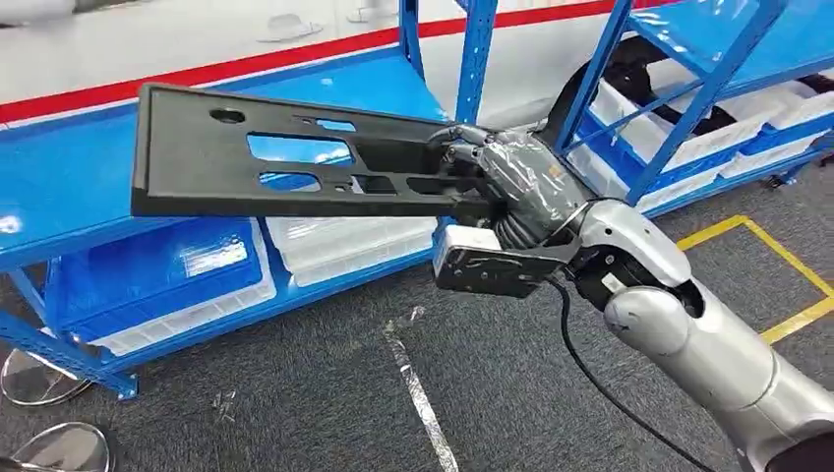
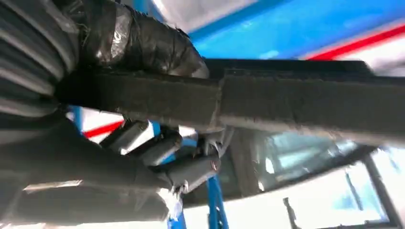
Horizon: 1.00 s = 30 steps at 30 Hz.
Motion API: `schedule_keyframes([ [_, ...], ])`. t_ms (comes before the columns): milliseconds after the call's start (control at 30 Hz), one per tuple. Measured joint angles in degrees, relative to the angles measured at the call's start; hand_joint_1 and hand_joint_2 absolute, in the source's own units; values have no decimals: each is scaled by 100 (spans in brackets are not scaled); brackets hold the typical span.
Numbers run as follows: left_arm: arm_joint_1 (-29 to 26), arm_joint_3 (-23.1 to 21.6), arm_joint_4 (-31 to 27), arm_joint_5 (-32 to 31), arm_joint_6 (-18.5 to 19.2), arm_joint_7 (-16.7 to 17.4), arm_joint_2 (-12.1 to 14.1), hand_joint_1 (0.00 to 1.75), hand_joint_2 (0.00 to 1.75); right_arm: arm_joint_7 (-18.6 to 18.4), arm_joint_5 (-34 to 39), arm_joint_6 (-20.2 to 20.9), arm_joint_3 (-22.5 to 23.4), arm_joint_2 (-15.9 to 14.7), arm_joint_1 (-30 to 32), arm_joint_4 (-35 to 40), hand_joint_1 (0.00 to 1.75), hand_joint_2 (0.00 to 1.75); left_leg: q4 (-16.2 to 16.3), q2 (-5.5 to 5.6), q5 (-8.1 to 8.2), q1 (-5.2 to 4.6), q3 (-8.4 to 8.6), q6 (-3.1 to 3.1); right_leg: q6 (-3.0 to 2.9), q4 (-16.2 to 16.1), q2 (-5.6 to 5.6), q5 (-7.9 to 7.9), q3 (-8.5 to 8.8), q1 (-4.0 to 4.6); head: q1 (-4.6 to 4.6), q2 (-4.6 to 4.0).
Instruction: Take the parts from the cabinet and place them on the table.
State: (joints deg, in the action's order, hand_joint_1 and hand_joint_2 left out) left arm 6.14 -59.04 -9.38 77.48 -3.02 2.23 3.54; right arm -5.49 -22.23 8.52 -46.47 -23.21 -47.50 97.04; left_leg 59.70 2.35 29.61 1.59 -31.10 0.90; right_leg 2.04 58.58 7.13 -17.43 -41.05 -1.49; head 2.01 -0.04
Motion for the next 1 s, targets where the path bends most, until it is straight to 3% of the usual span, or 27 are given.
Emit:
schedule_keyframes([
  [33, 26, 0, 0, 7, -2, 4, -2, 0, 175, 2, 0, -15, 0, 0, 10, -4, 175, 175, 7, -90, -73, -33, -10, 55, -5, 119, -291, -220, -92, 36, 7, 0],
  [67, 31, 0, 0, 9, -2, 4, -2, 0, 175, 4, 0, -17, 0, 0, 5, -7, 175, 175, -8, -127, -134, -50, -98, 116, -2, 383, -506, -572, -171, 47, -33, 0],
  [100, 31, 0, 0, 9, -2, 7, -2, 0, 175, 7, -7, -24, 0, 2, 3, -7, 175, 175, -5, -222, -222, -82, -187, 160, 9, 820, -619, -981, -287, 39, -59, 0],
  [133, 27, 0, 2, 11, -4, 7, -2, 0, 175, 7, -9, -33, 0, 2, 6, -7, 175, 175, -1, -271, -281, -102, -268, 168, 16, 1208, -661, -1250, -366, 36, -74, 0],
  [167, 16, 0, 2, 13, -4, 7, -2, 0, 175, -2, -26, -35, -2, 2, 23, -9, 175, 175, 0, -357, -360, -123, -384, 171, 20, 1663, -676, -1423, -409, 38, -76, 0],
  [200, 9, 0, 2, 11, -4, 7, 2, 0, 175, -18, -50, -37, -2, 2, 29, -13, 175, 175, 4, -420, -409, -137, -451, 172, 18, 1807, -677, -1385, -377, 38, -87, 0],
  [233, 9, -2, 2, 13, -4, 7, 9, 0, 175, -31, -61, -37, -4, 2, 35, -22, 175, 175, 4, -511, -482, -157, -566, 175, 6, 1819, -686, -1190, -231, 37, -90, 0],
  [267, 18, -2, 2, 13, -4, 7, 13, 0, 175, -42, -74, -37, -4, 2, 35, -22, 175, 175, 5, -593, -568, -185, -677, 167, -22, 1550, -714, -944, 77, 41, -87, 0],
  [300, 24, 0, 2, 13, -4, 7, 13, 0, 175, -48, -83, -37, -4, 2, 33, -22, 175, 175, 5, -647, -629, -201, -749, 160, -55, 1174, -772, -843, 418, 50, -87, 0],
  [333, 32, 0, 2, 13, -4, 7, 11, 0, 175, -61, -100, -39, -4, 2, 29, -17, 175, 175, 11, -695, -681, -209, -782, 146, -103, 667, -946, -954, 845, 76, -85, 0],
  [367, 27, 0, 2, 13, -4, 5, 7, 0, 175, -87, -118, -39, -4, 2, 25, 7, 175, 175, 11, -738, -720, -229, -814, 110, -125, 171, -1177, -1235, 1176, 160, -85, 0],
  [400, 21, -2, 2, 13, -2, 4, 7, 0, 175, -101, -136, -46, -4, 7, 37, 22, 175, 175, 0, -809, -766, -202, -797, 89, -141, 29, -1142, -1229, 1198, 200, -50, 0],
  [467, 25, 0, 2, 13, 7, -4, 4, 0, 175, -114, -166, -48, -4, 7, 9, 24, 175, 175, -81, -934, -896, -138, -772, 19, -218, -45, -1023, -1118, 1099, 278, -131, 0],
  [500, 21, 0, 2, 13, 18, -4, -4, 0, 175, -140, -179, -48, -4, 4, 11, 24, 175, 175, -100, -982, -945, -139, -782, -19, -282, -116, -961, -1018, 1066, 251, -129, 0],
  [533, 22, 0, 2, 15, 17, -13, 0, 0, 175, -164, -184, -46, -4, 4, 15, 26, 175, 175, -53, -799, -828, -107, -821, -76, -316, -149, -931, -925, 1029, 217, -135, 0],
  [567, 9, -2, 2, 35, 24, -76, -2, 0, 175, -175, -197, -44, -4, 11, 4, 33, 175, 175, 113, -532, -520, -115, -922, -110, -345, -169, -858, -876, 985, 204, -131, 0],
  [600, -22, 0, 0, 79, 37, -168, -11, 0, 175, -214, -208, -42, -4, 11, 5, 46, 175, 175, 435, -374, -148, -114, -998, -122, -390, -166, -814, -801, 905, 198, -96, 0],
  [633, -39, 0, 0, 102, 63, -282, -15, 0, 175, -260, -221, -39, -4, 9, 14, 59, 175, 175, 847, -310, 182, -110, -1088, -131, -408, -162, -743, -724, 814, 198, -107, 0],
  [667, -45, 2, 0, 120, 94, -384, -15, 0, 175, -299, -230, -39, -4, 7, 27, 59, 175, 175, 1216, -296, 337, -108, -1160, -137, -413, -158, -673, -656, 730, 202, -105, 0],
  [700, -43, 2, 0, 120, 103, -437, -15, 0, 175, -317, -234, -39, -4, 7, 46, 61, 175, 175, 1492, -293, 340, -109, -1198, -136, -411, -151, -605, -595, 648, 204, -103, 0],
  [733, -35, 4, 0, 120, 120, -474, -13, 0, 175, -337, -238, -39, -4, 7, 78, 70, 175, 175, 1636, -287, 143, -109, -1141, -130, -405, -135, -508, -512, 525, 202, -103, 0],
  [767, -26, 11, 0, 120, 125, -500, -13, 0, 175, -341, -236, -39, -4, 7, 98, 77, 175, 175, 1508, -282, -78, -109, -979, -114, -394, -114, -426, -448, 424, 198, -100, 0],
  [800, -25, 13, 0, 122, 127, -501, -7, 0, 175, -343, -236, -39, -4, 7, 104, 83, 175, 175, 1169, -250, -257, -109, -706, -85, -380, -93, -339, -392, 332, 192, -100, 0],
  [833, -26, 13, 0, 122, 131, -501, 9, 0, 175, -345, -238, -39, -4, 7, 106, 92, 175, 175, 690, -142, -308, -109, -351, -50, -358, -66, -256, -341, 257, 186, -100, 0],
  [867, -16, 13, 0, 120, 131, -501, 15, 0, 175, -348, -238, -42, -4, 2, 107, 105, 175, 175, 212, 68, -86, -109, -90, 9, -332, -42, -193, -298, 205, 171, -100, 0],
  [900, -19, 13, 2, 111, 133, -496, 28, 0, 175, -367, -247, -42, -4, -4, 100, 125, 175, 175, -125, 235, 85, -93, 191, 6, -298, -23, -146, -263, 153, 180, -120, 0],
  [1000, -1, 11, 2, 52, 78, -481, 28, 0, 175, -440, -346, -46, -4, -15, 148, 153, 175, 175, -138, 77, 49, -161, 142, 29, -177, -50, 13, -164, 160, 135, -96, 0],
])
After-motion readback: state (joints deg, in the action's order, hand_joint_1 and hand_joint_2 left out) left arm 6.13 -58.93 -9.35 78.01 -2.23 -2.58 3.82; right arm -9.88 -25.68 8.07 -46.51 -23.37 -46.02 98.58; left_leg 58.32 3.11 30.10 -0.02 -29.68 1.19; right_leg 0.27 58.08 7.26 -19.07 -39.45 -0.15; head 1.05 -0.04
